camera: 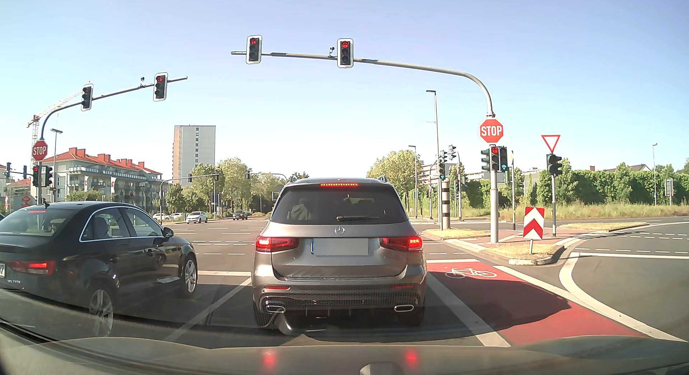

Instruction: Follow the waypoints while adhering to traffic rules and regulations

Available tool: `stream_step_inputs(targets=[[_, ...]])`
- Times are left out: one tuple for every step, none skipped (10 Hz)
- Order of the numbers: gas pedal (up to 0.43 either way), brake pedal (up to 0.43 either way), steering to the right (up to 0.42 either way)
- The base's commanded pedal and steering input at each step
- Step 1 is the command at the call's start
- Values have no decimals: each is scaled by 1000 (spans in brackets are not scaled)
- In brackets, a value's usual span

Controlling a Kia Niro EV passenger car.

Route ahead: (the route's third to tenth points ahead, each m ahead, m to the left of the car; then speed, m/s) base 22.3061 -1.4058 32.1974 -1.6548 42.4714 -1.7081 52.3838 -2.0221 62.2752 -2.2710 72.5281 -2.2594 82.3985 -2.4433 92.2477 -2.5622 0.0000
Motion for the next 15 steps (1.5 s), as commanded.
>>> stream_step_inputs(targets=[[0,415,0],[0,421,0],[0,415,0],[0,415,0],[0,415,0],[0,415,0],[0,415,0],[0,421,0],[0,415,0],[0,415,0],[0,415,0],[0,415,0],[0,415,0],[0,421,0],[0,415,0]])
